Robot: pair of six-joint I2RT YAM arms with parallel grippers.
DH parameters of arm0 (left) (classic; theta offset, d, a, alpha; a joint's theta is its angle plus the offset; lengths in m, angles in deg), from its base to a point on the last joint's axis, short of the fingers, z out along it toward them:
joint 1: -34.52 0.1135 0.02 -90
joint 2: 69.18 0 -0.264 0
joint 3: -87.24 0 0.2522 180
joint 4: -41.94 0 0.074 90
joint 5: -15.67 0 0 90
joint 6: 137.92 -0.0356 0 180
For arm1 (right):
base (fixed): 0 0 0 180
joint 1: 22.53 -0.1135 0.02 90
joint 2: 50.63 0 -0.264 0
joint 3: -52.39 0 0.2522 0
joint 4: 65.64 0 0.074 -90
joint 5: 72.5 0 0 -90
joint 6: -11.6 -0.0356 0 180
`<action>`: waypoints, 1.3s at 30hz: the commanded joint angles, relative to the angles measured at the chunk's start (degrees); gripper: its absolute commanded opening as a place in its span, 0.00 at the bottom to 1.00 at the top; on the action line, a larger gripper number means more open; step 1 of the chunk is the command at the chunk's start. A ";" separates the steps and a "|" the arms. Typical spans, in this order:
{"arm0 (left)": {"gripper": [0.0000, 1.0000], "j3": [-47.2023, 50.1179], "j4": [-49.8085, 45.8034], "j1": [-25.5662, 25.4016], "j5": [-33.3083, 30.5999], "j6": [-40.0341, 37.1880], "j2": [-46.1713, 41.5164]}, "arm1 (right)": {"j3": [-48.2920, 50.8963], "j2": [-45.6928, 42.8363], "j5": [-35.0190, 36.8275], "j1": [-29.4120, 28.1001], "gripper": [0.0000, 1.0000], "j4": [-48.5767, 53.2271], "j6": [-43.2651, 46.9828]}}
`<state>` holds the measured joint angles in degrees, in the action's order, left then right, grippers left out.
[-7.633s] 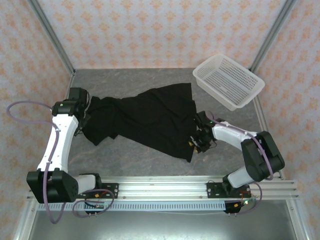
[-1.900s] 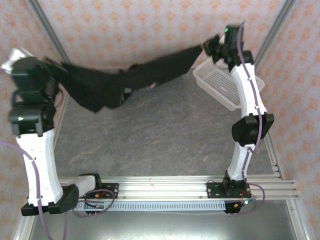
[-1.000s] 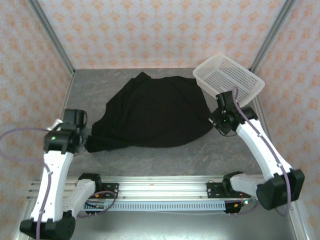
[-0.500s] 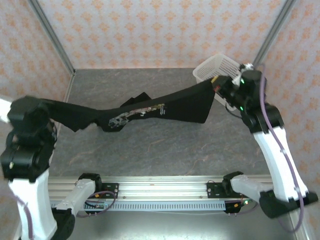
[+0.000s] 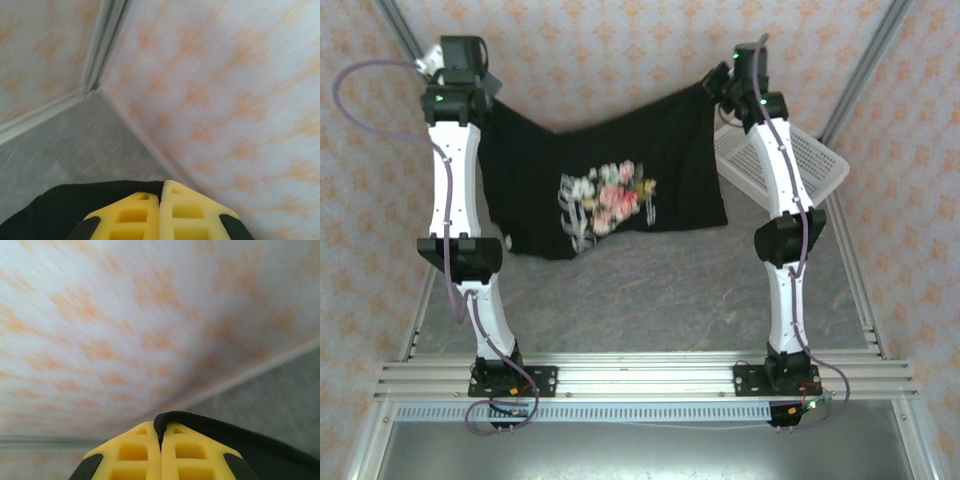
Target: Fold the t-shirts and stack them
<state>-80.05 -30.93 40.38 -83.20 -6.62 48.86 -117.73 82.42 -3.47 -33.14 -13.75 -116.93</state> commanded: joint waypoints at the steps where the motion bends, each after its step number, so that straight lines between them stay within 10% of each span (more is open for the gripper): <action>1: 0.00 -10.55 4.16 1.60 1.59 -6.97 -10.51 | -7.17 -5.99 -1.27 4.35 0.00 -7.23 -5.02; 7: 0.00 13.12 28.11 1.87 2.56 -14.63 -32.57 | -5.99 -10.84 -3.40 7.57 0.00 -12.91 -7.59; 12: 0.00 18.63 14.44 1.57 3.40 -15.14 -36.61 | -3.99 -11.42 -6.44 7.34 0.00 -3.53 -6.04; 16: 0.00 44.61 9.85 0.28 -4.38 -11.16 -48.75 | 3.33 -13.86 -4.66 4.10 0.00 8.48 -0.62; 21: 0.00 74.30 -4.52 0.21 -13.59 2.26 -62.69 | 42.76 -29.77 6.63 -0.95 0.00 8.22 -1.74; 27: 0.00 104.78 -15.75 0.00 -0.66 16.27 -75.46 | 84.01 -44.29 9.11 -2.26 0.00 3.62 -8.66; 39: 0.00 112.25 -15.97 -1.04 6.14 24.49 -77.43 | 96.66 -55.99 21.66 -3.80 0.00 21.01 -7.30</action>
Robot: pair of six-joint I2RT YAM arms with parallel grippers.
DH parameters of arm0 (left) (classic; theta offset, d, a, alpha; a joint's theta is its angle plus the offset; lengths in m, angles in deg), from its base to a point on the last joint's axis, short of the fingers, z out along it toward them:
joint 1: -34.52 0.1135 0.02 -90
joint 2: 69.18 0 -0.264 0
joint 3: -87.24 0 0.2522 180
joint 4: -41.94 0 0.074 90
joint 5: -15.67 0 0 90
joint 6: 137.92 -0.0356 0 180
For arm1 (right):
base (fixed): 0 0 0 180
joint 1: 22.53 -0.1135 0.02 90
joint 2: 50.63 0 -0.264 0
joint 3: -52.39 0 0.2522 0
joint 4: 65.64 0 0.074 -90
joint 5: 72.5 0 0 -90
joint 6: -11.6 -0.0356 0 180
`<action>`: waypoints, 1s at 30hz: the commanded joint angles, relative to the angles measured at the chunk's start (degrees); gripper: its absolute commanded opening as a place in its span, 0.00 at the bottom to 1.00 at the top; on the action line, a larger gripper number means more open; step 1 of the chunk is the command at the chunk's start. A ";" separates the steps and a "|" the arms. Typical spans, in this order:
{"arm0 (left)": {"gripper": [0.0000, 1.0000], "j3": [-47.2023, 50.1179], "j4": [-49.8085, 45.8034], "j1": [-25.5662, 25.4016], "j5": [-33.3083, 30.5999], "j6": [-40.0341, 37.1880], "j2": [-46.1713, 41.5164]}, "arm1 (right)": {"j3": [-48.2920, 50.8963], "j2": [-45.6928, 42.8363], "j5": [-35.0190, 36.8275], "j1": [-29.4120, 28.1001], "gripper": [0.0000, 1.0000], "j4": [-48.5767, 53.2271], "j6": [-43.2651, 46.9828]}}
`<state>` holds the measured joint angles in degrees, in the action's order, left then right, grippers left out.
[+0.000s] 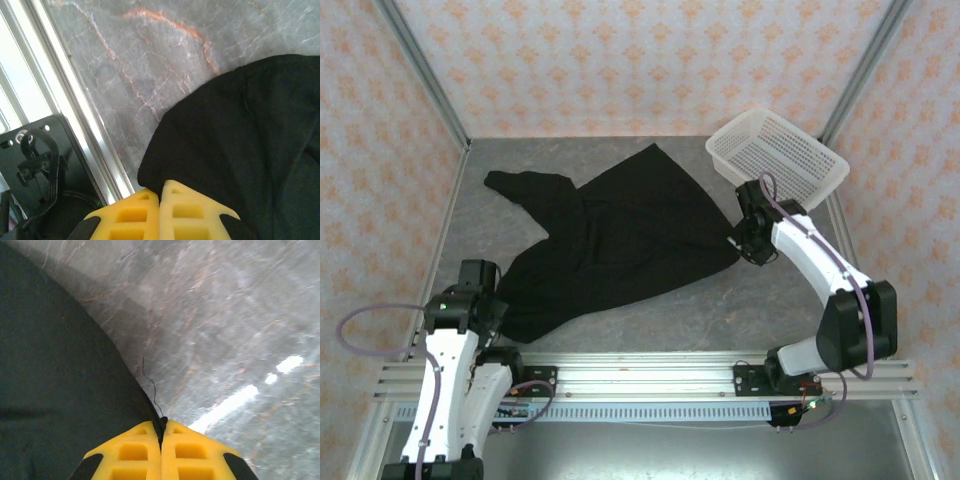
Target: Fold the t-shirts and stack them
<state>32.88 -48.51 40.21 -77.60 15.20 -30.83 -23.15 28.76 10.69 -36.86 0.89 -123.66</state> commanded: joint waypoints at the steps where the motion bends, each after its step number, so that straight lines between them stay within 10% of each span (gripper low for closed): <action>1: 0.00 -0.80 3.21 -1.11 0.83 2.59 3.42 | 2.89 -3.06 8.28 -0.09 0.00 6.74 -0.63; 17: 0.00 -3.93 25.37 -8.90 1.63 -6.15 25.46 | 5.60 3.42 11.38 0.00 0.00 2.27 1.40; 22: 0.00 -11.10 14.64 -9.86 -2.94 -7.41 33.77 | 5.49 4.07 12.76 0.12 0.00 2.50 1.52; 30: 0.00 2.58 3.21 -14.14 -5.97 3.85 17.26 | 6.63 4.21 14.18 0.75 0.00 2.13 0.57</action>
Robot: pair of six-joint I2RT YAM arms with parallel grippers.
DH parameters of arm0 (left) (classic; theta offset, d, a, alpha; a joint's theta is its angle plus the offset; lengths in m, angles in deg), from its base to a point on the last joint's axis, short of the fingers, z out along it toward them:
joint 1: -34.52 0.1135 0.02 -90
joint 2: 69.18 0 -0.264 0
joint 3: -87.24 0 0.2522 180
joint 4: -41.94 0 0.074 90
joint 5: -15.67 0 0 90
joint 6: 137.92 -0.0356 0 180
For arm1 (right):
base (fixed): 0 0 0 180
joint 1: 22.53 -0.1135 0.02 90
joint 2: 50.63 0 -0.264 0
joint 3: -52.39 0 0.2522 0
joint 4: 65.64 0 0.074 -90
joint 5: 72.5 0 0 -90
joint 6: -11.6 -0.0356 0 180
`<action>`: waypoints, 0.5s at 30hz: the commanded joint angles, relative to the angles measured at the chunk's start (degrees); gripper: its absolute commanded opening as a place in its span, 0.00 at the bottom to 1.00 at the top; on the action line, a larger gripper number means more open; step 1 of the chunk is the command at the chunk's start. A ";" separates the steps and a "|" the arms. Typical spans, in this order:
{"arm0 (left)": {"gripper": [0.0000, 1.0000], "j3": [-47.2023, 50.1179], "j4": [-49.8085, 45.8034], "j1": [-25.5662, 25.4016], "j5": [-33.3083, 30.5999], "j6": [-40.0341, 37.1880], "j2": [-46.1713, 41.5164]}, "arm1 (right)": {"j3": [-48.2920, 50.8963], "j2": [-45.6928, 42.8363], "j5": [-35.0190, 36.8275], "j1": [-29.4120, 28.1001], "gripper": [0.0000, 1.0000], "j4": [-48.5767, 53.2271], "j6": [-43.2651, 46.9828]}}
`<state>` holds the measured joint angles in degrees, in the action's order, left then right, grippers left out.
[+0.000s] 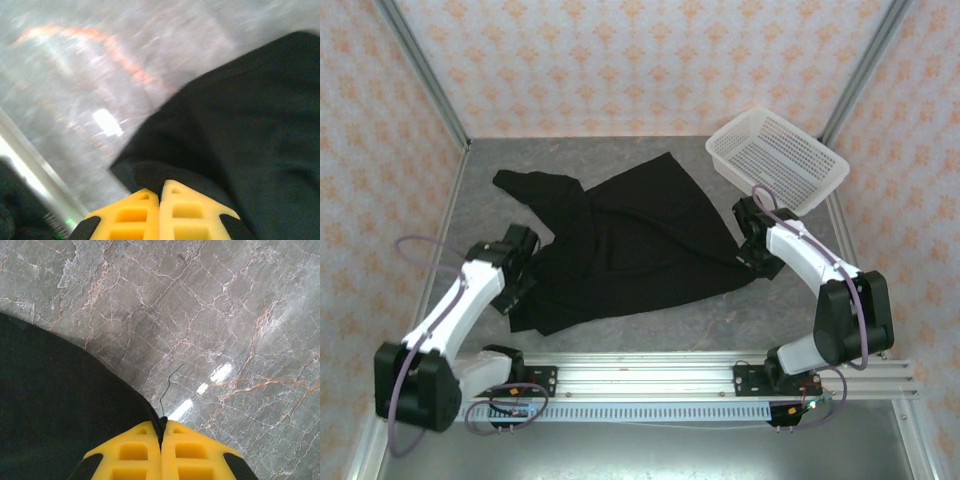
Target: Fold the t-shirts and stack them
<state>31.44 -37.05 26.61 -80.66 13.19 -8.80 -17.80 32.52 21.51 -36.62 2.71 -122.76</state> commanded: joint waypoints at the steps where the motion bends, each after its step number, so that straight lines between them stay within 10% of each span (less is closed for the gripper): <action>1: 0.00 4.44 -7.47 -1.15 -2.85 7.05 -6.05 | 1.61 0.53 3.08 0.48 0.00 -0.03 -0.46; 3: 0.03 4.42 -4.99 -1.24 -1.96 7.80 -6.03 | 1.76 1.08 2.39 0.51 0.00 -0.62 -0.55; 8: 0.65 -6.26 -8.36 -1.41 -4.34 6.15 0.68 | 0.54 2.14 2.89 0.46 0.00 -0.12 -0.38; 15: 0.73 -12.43 -3.50 4.42 -11.15 -2.51 2.76 | 0.26 2.65 3.27 0.46 0.00 -0.36 0.21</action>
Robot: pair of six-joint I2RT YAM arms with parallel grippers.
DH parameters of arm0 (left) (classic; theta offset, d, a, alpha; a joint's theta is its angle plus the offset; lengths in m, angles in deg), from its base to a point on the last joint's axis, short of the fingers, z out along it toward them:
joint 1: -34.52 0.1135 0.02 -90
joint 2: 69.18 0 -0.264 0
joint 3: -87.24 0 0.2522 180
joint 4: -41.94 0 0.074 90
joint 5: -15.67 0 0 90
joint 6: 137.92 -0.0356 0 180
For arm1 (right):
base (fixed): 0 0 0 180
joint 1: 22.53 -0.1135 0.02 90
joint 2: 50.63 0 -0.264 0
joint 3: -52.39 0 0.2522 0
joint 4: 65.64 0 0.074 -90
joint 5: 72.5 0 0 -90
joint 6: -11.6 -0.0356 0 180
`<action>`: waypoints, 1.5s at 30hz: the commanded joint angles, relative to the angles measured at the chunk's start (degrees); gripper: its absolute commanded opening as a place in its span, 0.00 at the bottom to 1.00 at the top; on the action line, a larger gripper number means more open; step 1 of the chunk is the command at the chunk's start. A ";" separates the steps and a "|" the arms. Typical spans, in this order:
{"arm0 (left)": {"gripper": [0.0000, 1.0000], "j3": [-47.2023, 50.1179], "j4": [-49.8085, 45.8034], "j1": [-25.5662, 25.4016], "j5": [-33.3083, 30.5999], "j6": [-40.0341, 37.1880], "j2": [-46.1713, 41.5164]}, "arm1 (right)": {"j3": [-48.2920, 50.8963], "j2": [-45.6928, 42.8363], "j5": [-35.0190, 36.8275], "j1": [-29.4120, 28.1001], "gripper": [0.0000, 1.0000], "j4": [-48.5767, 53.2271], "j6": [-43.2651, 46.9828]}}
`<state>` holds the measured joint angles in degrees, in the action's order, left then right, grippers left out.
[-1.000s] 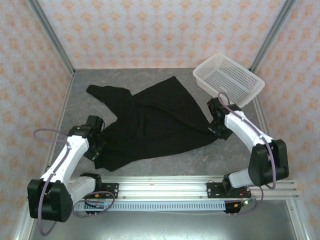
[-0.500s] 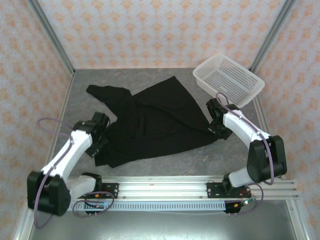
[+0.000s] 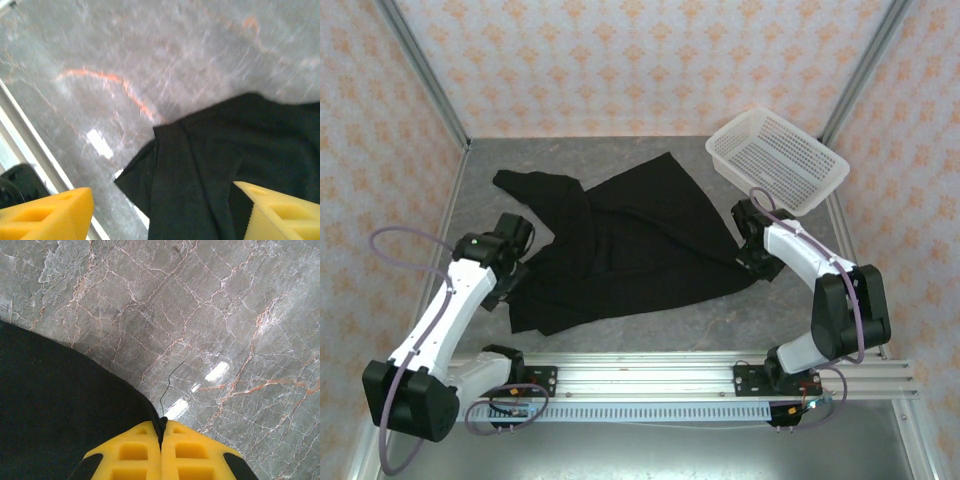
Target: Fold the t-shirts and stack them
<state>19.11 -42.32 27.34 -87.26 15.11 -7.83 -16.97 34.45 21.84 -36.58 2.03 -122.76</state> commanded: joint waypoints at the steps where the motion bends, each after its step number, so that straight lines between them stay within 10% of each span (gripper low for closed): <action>1: 0.72 0.06 4.06 5.86 -3.84 -6.14 3.55 | -0.49 0.71 3.06 0.42 0.00 0.19 0.47; 5: 0.53 1.24 18.52 9.18 2.57 -14.35 11.73 | -0.31 1.02 2.74 0.57 0.00 -0.54 1.43; 22: 0.54 9.09 31.51 8.72 9.50 -17.15 27.91 | -0.31 1.95 0.76 1.68 0.00 -1.35 1.53; 28: 0.25 10.72 33.65 7.60 9.59 -15.70 28.92 | -0.29 1.51 0.39 1.62 0.00 -1.69 1.17; 32: 0.01 9.07 28.87 7.45 6.28 -14.93 26.79 | -1.70 0.45 -0.11 1.58 0.00 -2.04 2.01; 45: 0.00 -22.81 5.56 7.59 -12.04 -10.26 13.58 | -32.33 2.19 -0.65 1.44 0.00 -6.65 6.79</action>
<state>1.28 -27.20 34.88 -90.74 1.60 7.99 -42.69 35.87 18.15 -35.24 -4.00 -117.23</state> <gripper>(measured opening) 0.058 0.049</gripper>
